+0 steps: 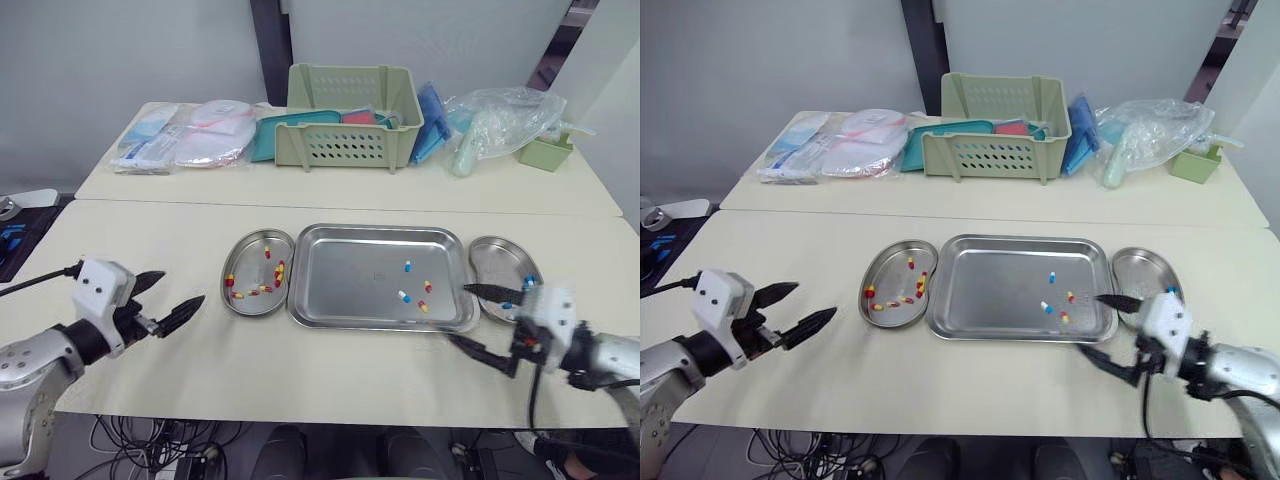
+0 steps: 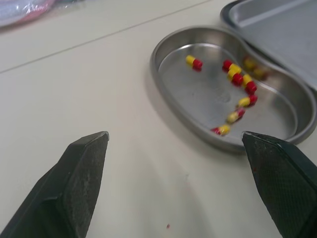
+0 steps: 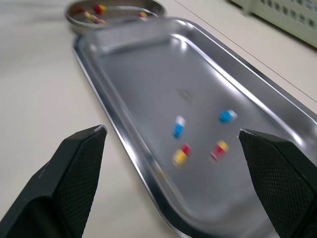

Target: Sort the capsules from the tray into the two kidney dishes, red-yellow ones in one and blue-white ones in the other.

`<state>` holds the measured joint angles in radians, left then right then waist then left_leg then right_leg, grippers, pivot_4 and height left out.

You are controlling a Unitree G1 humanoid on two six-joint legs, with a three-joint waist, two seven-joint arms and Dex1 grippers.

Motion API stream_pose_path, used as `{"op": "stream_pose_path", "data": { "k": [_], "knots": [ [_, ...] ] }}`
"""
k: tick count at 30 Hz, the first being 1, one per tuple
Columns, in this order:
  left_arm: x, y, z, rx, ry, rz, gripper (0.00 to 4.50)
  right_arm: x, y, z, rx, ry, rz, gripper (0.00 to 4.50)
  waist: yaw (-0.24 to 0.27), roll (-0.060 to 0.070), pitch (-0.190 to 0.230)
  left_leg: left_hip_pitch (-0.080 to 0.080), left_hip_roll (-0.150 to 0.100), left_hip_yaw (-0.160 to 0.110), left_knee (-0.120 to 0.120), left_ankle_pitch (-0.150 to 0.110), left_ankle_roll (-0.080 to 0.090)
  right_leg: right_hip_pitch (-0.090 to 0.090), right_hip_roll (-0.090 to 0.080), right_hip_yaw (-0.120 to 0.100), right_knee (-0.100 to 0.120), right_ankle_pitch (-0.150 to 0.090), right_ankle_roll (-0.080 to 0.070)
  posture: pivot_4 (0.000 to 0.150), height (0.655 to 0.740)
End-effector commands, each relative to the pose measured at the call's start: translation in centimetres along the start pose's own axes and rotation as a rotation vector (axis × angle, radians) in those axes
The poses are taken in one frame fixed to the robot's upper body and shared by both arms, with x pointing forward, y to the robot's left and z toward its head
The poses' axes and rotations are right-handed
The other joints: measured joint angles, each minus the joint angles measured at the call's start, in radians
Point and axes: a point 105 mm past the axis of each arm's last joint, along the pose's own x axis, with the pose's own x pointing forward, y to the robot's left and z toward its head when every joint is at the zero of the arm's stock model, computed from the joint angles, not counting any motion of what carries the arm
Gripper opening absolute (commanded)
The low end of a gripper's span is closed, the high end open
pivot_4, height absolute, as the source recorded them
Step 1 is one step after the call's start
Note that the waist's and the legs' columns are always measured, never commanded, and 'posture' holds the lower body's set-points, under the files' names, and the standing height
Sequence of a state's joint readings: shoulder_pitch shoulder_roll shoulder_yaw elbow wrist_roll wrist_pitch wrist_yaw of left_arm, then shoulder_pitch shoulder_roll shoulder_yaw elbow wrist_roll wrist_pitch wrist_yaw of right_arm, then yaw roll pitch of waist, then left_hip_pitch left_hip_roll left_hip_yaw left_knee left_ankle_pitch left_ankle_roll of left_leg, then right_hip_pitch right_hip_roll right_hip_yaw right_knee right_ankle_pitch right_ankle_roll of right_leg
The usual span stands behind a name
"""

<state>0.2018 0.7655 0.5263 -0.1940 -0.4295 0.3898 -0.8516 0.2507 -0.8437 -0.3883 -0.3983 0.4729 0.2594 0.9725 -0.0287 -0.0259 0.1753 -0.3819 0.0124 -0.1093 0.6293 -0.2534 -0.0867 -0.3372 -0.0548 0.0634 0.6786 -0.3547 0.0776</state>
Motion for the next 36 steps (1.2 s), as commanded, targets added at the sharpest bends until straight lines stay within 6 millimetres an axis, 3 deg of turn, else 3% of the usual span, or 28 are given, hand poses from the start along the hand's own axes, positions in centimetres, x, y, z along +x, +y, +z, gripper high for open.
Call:
{"op": "stream_pose_path", "data": {
  "k": [1, 5, 12, 18, 28, 34, 36],
  "knots": [
    [-1.7, 1.9, -0.1, 0.039, -0.001, 0.055, 4.44, -3.1, -2.5, -0.3, -0.007, 0.044, -0.077, 4.5, 0.0, 0.0, 0.0, 0.0, 0.0, 0.0, 0.0, 0.0, 0.0, 0.0, 0.0, 0.0, 0.0, 0.0, 0.0, 0.15, 0.739],
    [-4.3, 3.6, -3.7, -0.006, 0.084, 0.116, 4.44, -7.1, -5.3, -1.8, -0.035, 0.176, -0.147, 4.5, -0.006, 0.001, 0.001, 0.0, 0.0, 0.002, -0.001, 0.0, 0.0, 0.0, 0.0, 0.001, 0.0, 0.0, 0.0, 0.15, 0.739],
    [-7.4, 3.7, -7.4, -0.024, 0.189, 0.146, 4.44, -11.1, -7.0, -3.8, -0.038, 0.321, -0.165, 4.5, -0.006, 0.0, 0.001, 0.001, 0.0, 0.003, -0.001, 0.0, 0.0, 0.0, 0.0, 0.002, -0.001, 0.0, 0.0, 0.15, 0.739],
    [-6.8, 3.4, -6.3, -0.01, 0.168, 0.151, 4.44, -11.7, -6.9, -5.4, -0.029, 0.363, -0.17, 4.5, -0.004, 0.0, 0.002, 0.001, 0.0, 0.002, -0.001, 0.0, 0.0, 0.0, 0.0, 0.002, -0.001, 0.0, 0.0, 0.15, 0.739],
    [-5.9, 2.5, -5.3, 0.002, 0.167, 0.117, 4.44, -11.3, -6.4, -5.2, -0.023, 0.367, -0.172, 4.5, -0.006, 0.001, 0.002, 0.001, 0.001, 0.002, -0.001, 0.0, 0.0, 0.0, 0.0, 0.002, 0.0, 0.0, 0.0, 0.15, 0.739],
    [-5.2, -1.0, -4.4, -0.01, 0.15, -0.05, 4.44, -11.2, -5.8, -5.4, -0.01, 0.37, -0.175, 4.5, -0.004, 0.0, 0.003, 0.0, 0.001, 0.002, -0.001, 0.0, 0.0, 0.0, 0.0, 0.002, -0.001, 0.0, 0.0, 0.15, 0.739],
    [-4.6, -3.8, -3.1, -0.023, 0.083, -0.177, 4.44, -11.4, -5.7, -5.6, -0.008, 0.374, -0.183, 4.5, -0.004, 0.0, 0.003, 0.001, 0.0, 0.002, -0.001, 0.0, 0.0, 0.0, 0.0, 0.002, -0.001, 0.0, 0.0, 0.15, 0.739]
  ]
}}
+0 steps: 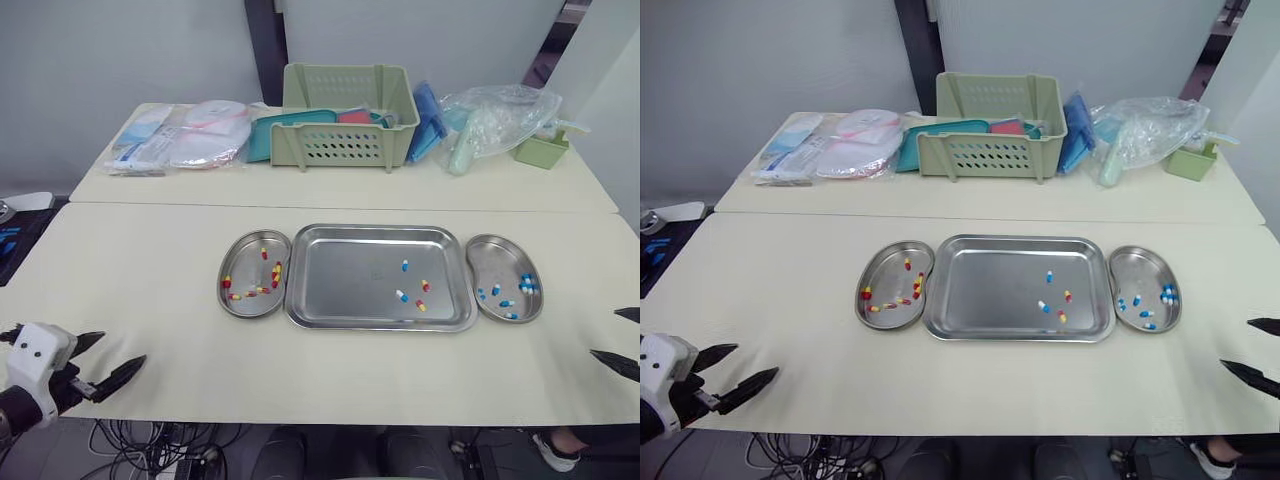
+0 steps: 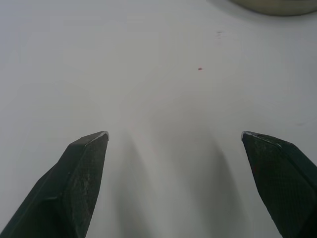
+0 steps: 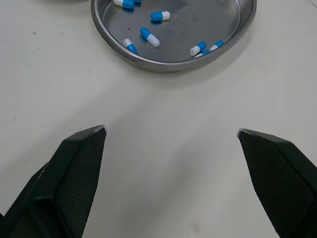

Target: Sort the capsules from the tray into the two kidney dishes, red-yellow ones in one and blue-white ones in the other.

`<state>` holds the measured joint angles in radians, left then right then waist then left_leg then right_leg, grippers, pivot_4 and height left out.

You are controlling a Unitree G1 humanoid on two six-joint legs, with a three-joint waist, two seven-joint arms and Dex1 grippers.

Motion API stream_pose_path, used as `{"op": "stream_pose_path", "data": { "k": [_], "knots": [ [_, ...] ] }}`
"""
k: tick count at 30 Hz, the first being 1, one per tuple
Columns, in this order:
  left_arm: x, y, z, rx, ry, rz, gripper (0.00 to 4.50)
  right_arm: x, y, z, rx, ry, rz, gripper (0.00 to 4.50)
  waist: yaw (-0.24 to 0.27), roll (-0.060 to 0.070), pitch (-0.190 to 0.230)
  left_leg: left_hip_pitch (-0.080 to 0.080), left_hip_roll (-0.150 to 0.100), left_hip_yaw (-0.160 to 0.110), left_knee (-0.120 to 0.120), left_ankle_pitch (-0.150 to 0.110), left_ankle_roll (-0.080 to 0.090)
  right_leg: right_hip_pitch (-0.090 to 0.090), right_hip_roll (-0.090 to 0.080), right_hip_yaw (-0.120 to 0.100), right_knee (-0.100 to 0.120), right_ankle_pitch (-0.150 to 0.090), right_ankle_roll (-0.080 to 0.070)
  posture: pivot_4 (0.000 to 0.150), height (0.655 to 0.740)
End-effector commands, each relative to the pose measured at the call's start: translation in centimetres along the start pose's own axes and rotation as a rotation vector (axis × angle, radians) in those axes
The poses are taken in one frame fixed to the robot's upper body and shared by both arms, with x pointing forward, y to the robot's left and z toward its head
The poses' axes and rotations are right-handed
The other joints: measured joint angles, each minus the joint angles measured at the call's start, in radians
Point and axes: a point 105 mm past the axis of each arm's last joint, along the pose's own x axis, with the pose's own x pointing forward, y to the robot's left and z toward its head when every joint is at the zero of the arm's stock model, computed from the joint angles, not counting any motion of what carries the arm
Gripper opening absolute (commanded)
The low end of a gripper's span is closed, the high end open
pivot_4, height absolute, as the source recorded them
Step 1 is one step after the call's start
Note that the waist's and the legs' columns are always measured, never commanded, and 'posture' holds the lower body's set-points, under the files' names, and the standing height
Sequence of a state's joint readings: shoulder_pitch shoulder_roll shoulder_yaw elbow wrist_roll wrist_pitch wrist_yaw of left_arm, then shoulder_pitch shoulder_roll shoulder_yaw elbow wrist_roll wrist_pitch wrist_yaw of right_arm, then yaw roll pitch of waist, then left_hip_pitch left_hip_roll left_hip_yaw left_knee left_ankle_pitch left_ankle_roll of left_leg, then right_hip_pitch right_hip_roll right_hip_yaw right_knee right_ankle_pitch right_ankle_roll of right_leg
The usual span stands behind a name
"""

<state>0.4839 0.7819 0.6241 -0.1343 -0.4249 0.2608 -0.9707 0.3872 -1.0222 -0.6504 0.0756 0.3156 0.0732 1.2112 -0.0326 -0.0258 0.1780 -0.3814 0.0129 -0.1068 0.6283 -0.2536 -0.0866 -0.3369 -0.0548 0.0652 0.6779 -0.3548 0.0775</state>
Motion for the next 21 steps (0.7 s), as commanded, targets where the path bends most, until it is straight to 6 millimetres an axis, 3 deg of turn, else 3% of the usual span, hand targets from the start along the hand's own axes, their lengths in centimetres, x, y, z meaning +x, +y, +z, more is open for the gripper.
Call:
{"op": "stream_pose_path", "data": {
  "k": [1, 6, 11, 16, 21],
  "knots": [
    [0.7, -4.5, 2.7, 0.027, -0.123, -0.209, 4.44, -0.9, -0.6, 0.6, -0.025, -0.014, -0.052, 4.5, 0.0, 0.0, 0.0, 0.0, 0.0, 0.0, 0.0, 0.0, 0.0, 0.0, 0.0, 0.0, 0.0, 0.0, 0.0, 0.15, 0.739],
    [2.2, -9.9, 5.9, 0.041, -0.286, -0.394, 4.44, -1.4, -0.4, 0.1, -0.023, 0.003, -0.066, 4.5, 0.001, 0.001, 0.0, 0.0, 0.0, 0.0, 0.0, 0.0, 0.0, 0.0, 0.0, 0.0, 0.0, 0.0, 0.0, 0.15, 0.739],
    [3.8, -13.5, 7.4, 0.069, -0.402, -0.509, 4.44, -1.8, -0.1, -0.7, -0.012, 0.029, -0.075, 4.5, 0.001, 0.001, 0.0, 0.0, 0.0, 0.001, 0.0, 0.0, 0.0, 0.001, 0.0, 0.001, -0.001, 0.0, 0.0, 0.15, 0.739],
    [5.1, -15.1, 8.2, 0.082, -0.518, -0.537, 4.44, -2.6, 0.6, -1.2, 0.0, 0.048, -0.08, 4.5, 0.002, 0.002, -0.001, 0.0, -0.001, 0.001, 0.0, 0.0, 0.0, 0.001, 0.0, 0.0, -0.001, 0.0, 0.0, 0.15, 0.739],
    [5.3, -15.6, 7.3, 0.104, -0.526, -0.57, 4.44, -3.0, 1.6, -1.3, 0.014, 0.074, -0.067, 4.5, 0.0, 0.003, -0.002, 0.0, -0.001, 0.001, 0.0, 0.0, 0.0, 0.001, 0.0, 0.001, -0.001, 0.0, 0.0, 0.15, 0.739]
  ]
}}
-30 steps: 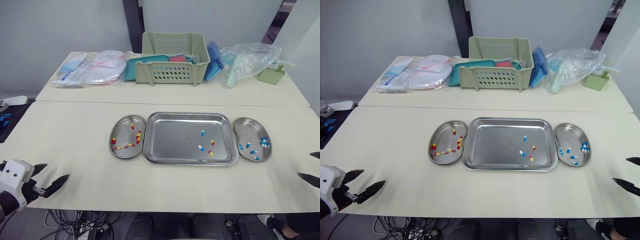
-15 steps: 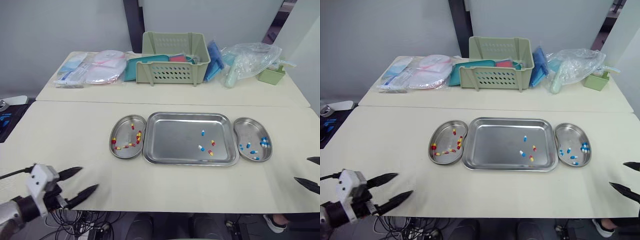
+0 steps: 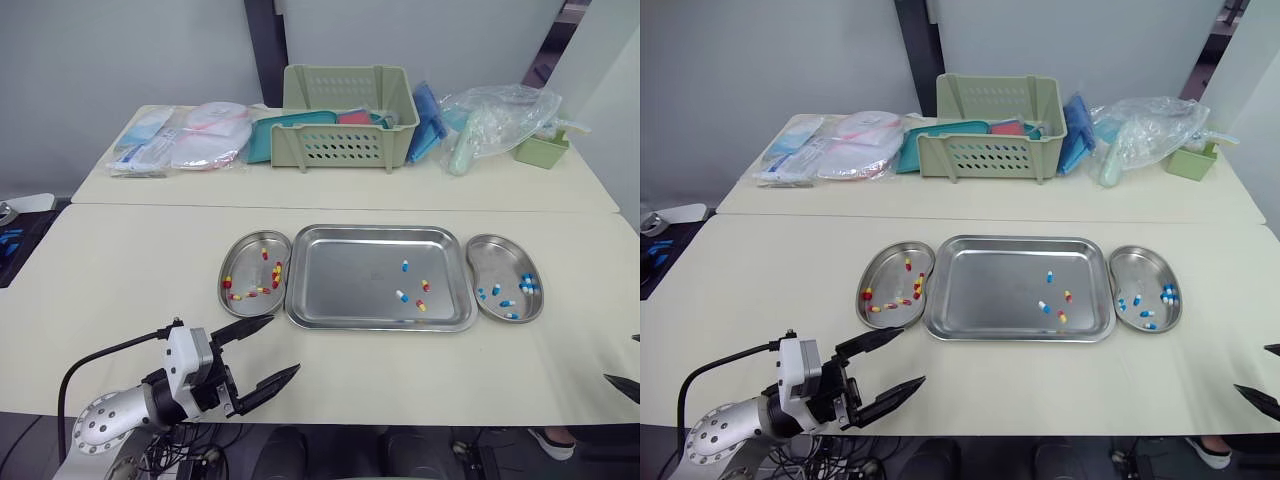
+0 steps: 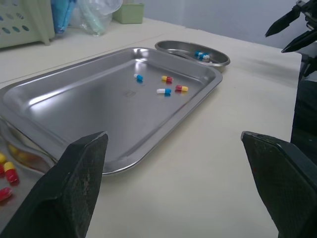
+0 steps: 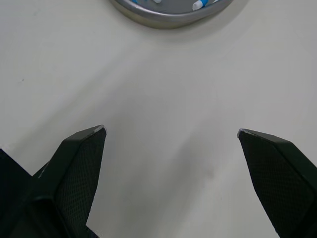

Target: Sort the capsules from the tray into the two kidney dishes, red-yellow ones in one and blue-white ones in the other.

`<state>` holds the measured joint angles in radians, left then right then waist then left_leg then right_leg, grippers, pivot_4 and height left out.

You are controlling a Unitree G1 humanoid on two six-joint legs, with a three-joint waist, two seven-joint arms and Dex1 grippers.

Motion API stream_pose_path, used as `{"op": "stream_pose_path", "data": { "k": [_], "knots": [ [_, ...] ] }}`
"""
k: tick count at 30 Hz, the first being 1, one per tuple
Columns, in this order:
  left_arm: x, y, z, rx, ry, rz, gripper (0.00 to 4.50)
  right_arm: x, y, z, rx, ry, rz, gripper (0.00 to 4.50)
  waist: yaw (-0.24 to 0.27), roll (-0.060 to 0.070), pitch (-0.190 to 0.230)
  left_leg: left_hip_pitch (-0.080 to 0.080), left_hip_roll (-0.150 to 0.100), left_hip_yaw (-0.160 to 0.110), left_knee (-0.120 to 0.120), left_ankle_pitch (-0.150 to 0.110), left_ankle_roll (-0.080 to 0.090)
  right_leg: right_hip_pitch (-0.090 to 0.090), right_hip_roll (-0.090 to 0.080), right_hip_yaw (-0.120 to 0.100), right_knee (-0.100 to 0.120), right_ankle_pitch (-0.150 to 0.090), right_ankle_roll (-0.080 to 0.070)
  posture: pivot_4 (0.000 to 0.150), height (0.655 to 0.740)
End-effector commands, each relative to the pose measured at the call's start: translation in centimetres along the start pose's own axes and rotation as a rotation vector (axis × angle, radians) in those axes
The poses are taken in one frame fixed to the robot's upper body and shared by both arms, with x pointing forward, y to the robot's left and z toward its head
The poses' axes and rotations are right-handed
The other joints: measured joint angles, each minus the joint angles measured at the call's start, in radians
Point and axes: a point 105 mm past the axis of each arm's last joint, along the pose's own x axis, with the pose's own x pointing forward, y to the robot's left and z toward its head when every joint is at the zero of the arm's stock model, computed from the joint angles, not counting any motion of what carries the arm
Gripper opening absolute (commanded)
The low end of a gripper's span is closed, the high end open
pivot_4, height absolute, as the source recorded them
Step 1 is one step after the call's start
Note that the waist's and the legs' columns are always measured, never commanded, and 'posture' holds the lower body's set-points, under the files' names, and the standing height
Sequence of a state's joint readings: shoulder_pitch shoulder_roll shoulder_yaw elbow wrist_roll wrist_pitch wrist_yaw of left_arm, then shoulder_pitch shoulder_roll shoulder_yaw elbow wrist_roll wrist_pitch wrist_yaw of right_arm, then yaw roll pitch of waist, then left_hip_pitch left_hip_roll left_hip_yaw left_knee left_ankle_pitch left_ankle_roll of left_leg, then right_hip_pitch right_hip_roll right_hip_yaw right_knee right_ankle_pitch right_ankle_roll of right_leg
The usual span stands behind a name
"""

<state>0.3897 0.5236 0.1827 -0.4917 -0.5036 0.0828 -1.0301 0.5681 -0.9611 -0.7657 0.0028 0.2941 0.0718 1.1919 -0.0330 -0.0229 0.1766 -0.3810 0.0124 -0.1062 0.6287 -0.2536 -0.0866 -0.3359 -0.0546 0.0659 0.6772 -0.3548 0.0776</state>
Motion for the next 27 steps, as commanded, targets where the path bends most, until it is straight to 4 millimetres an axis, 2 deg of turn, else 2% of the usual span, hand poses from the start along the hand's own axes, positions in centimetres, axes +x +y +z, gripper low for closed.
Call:
{"op": "stream_pose_path", "data": {
  "k": [1, 4, 8, 11, 13, 15, 18, 27],
  "knots": [
    [-0.1, -0.3, -0.3, 0.029, -0.013, -0.025, 4.44, -0.7, 0.3, 1.2, -0.026, -0.01, -0.011, 4.5, 0.001, 0.0, 0.0, 0.0, 0.0, 0.0, 0.0, 0.0, 0.0, 0.0, 0.0, 0.0, 0.0, 0.0, 0.0, 0.15, 0.739],
    [-0.1, -0.1, -0.7, 0.029, -0.024, -0.03, 4.44, -0.3, 2.3, 3.0, -0.029, -0.029, 0.067, 4.5, 0.002, 0.001, -0.001, 0.0, 0.0, 0.0, 0.0, 0.0, 0.0, 0.0, 0.0, 0.0, 0.0, 0.0, 0.0, 0.15, 0.739],
    [0.1, 0.1, -0.9, 0.036, -0.035, -0.037, 4.44, 1.2, 6.3, 6.9, -0.076, -0.13, 0.196, 4.5, 0.001, 0.001, -0.001, 0.0, 0.0, -0.001, 0.0, 0.0, 0.0, 0.0, 0.0, 0.0, 0.0, 0.0, 0.0, 0.15, 0.739],
    [0.3, 0.1, -0.9, 0.041, -0.041, -0.045, 4.5, 2.8, 9.0, 10.2, -0.111, -0.246, 0.256, 3.91, 0.001, 0.001, -0.001, 0.0, 0.0, -0.001, 0.0, 0.0, 0.0, 0.0, 0.0, -0.001, 0.0, 0.0, 0.0, 0.15, 0.739],
    [0.4, 0.1, -0.9, 0.046, -0.047, -0.047, 4.5, 3.7, 10.1, 11.7, -0.122, -0.291, 0.278, 3.19, 0.002, 0.001, -0.001, 0.0, 0.0, -0.001, 0.0, 0.0, 0.0, 0.0, 0.0, -0.001, 0.0, 0.0, 0.0, 0.15, 0.739],
    [0.6, 0.2, -0.7, 0.054, -0.053, -0.051, 4.5, 4.9, 10.8, 13.0, -0.131, -0.325, 0.284, 2.53, 0.004, 0.0, -0.001, -0.001, 0.0, -0.002, 0.0, 0.0, 0.0, 0.0, 0.0, -0.001, 0.0, 0.0, 0.0, 0.15, 0.739],
    [0.8, 0.3, -0.5, 0.064, -0.061, -0.053, 4.5, 6.9, 11.1, 14.7, -0.147, -0.345, 0.269, 2.53, 0.001, -0.001, 0.0, 0.0, 0.0, -0.002, 0.001, 0.0, 0.0, 0.0, 0.0, -0.002, 0.001, 0.0, 0.0, 0.15, 0.739],
    [1.4, 0.1, -0.4, 0.08, -0.064, -0.07, 4.5, 12.8, 10.1, 17.4, -0.123, -0.238, 0.184, 2.53, 0.002, -0.001, 0.0, -0.001, 0.0, -0.003, 0.001, 0.0, 0.0, -0.001, 0.0, -0.002, 0.001, 0.0, 0.0, 0.15, 0.739]
  ]
}}
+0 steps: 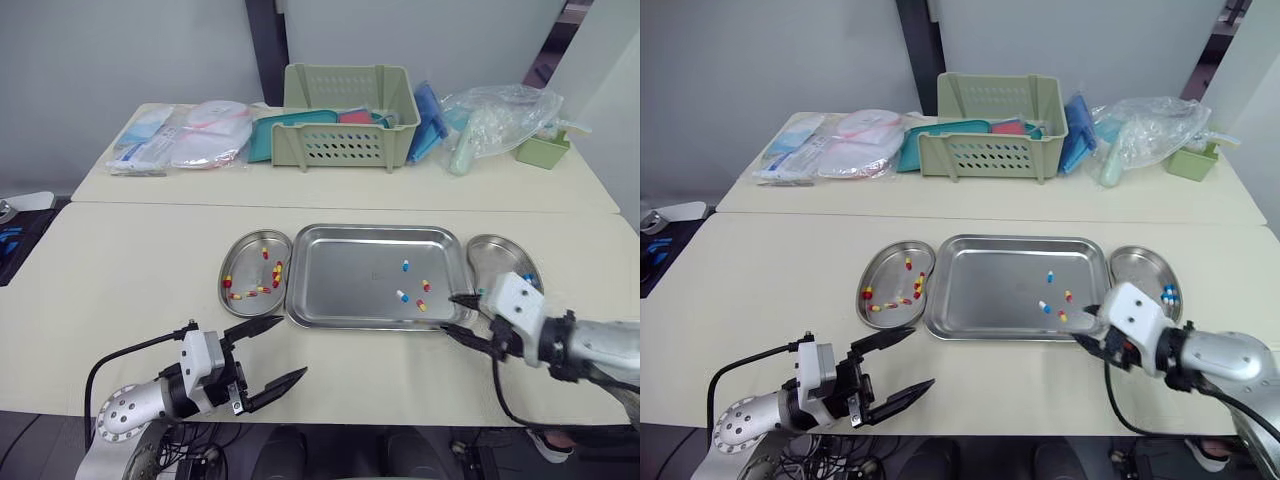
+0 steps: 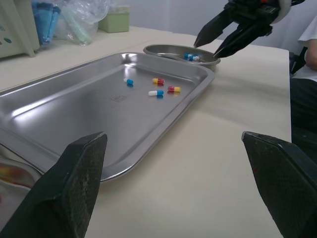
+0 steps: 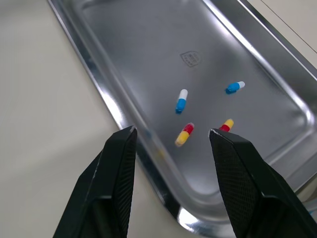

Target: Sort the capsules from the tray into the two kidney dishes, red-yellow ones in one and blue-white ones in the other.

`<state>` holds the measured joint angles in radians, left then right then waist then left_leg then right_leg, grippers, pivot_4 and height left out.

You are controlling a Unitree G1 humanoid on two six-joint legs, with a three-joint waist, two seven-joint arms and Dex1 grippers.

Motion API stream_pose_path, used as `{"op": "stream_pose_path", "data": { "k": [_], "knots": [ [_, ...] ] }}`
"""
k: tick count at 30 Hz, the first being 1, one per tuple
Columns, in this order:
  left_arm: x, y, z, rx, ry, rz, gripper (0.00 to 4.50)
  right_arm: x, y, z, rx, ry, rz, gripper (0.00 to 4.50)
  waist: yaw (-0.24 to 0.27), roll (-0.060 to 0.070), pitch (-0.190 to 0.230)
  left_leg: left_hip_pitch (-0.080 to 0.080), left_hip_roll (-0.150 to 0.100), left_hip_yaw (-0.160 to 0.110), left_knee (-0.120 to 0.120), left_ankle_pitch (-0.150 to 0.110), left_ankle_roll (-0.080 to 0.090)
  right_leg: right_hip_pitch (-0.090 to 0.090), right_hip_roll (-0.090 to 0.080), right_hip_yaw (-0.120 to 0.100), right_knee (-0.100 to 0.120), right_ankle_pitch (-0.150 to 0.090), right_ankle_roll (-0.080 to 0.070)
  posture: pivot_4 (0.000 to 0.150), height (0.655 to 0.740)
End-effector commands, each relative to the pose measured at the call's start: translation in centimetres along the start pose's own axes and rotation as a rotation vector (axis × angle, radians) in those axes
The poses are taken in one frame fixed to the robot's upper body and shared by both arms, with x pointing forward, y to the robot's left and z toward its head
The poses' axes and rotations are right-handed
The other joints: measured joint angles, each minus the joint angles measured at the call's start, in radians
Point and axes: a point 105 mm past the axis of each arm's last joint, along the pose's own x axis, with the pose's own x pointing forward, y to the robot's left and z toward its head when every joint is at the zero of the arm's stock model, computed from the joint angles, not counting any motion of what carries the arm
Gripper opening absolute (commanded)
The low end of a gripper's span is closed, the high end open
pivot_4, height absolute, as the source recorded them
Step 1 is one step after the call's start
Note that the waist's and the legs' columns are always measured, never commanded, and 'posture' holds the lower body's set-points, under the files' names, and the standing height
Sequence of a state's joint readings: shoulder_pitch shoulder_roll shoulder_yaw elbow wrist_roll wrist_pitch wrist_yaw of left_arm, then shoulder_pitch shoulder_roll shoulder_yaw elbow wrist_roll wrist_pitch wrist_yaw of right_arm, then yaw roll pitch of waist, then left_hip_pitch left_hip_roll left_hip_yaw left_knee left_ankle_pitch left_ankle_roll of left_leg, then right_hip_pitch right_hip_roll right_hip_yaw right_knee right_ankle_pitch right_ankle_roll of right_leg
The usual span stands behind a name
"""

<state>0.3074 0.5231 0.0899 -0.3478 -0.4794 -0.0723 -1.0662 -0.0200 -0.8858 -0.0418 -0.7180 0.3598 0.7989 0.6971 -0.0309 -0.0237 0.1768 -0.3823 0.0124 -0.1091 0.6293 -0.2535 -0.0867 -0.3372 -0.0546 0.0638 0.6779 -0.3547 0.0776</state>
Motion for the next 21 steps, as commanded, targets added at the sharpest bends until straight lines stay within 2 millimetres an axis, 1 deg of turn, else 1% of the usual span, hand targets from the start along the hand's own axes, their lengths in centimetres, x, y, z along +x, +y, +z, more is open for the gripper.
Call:
{"op": "stream_pose_path", "data": {
  "k": [1, 6, 10, 14, 17, 21],
  "knots": [
    [0.2, -0.3, 0.5, 0.029, -0.016, -0.01, 4.5, 1.7, -0.6, 0.0, 0.024, 0.035, -0.032, 2.53, 0.0, 0.0, 0.0, 0.0, 0.0, 0.0, 0.0, 0.0, 0.0, 0.0, 0.0, 0.0, 0.0, 0.0, 0.0, 0.15, 0.739],
    [0.4, -0.3, 0.4, 0.033, -0.02, -0.015, 4.5, 4.7, -0.7, 0.5, 0.048, 0.061, -0.003, 2.53, -0.001, 0.0, 0.0, 0.0, 0.0, 0.0, 0.0, 0.0, 0.0, 0.0, 0.0, 0.0, 0.0, 0.0, 0.0, 0.15, 0.739],
    [0.4, -0.3, 0.4, 0.037, -0.02, -0.013, 4.5, 6.3, -0.8, 1.2, 0.039, 0.065, -0.009, 2.53, -0.001, 0.0, 0.0, 0.0, 0.0, -0.001, 0.0, 0.0, 0.0, -0.001, 0.0, 0.0, 0.001, 0.0, 0.0, 0.15, 0.739],
    [0.4, -0.2, 0.3, 0.041, -0.018, -0.01, 4.5, 7.2, -0.9, 1.5, 0.041, 0.073, -0.011, 2.53, -0.001, 0.001, 0.0, -0.001, 0.0, -0.001, 0.0, 0.0, 0.0, -0.002, 0.0, 0.0, 0.001, 0.0, 0.0, 0.15, 0.739],
    [0.4, -0.2, 0.2, 0.042, -0.017, -0.003, 4.5, 7.5, -1.1, 1.2, 0.041, 0.092, -0.024, 2.53, -0.001, 0.001, 0.0, -0.001, 0.0, -0.001, 0.0, 0.0, 0.0, -0.002, 0.0, 0.0, 0.001, 0.0, 0.0, 0.15, 0.739],
    [0.5, -0.3, 0.3, 0.042, -0.017, -0.001, 4.5, 7.6, -0.8, 0.7, 0.049, 0.114, -0.012, 2.53, -0.001, 0.001, 0.0, -0.001, 0.0, 0.0, 0.0, 0.0, 0.0, -0.002, 0.0, 0.0, 0.001, 0.0, 0.0, 0.15, 0.739]
  ]
}}
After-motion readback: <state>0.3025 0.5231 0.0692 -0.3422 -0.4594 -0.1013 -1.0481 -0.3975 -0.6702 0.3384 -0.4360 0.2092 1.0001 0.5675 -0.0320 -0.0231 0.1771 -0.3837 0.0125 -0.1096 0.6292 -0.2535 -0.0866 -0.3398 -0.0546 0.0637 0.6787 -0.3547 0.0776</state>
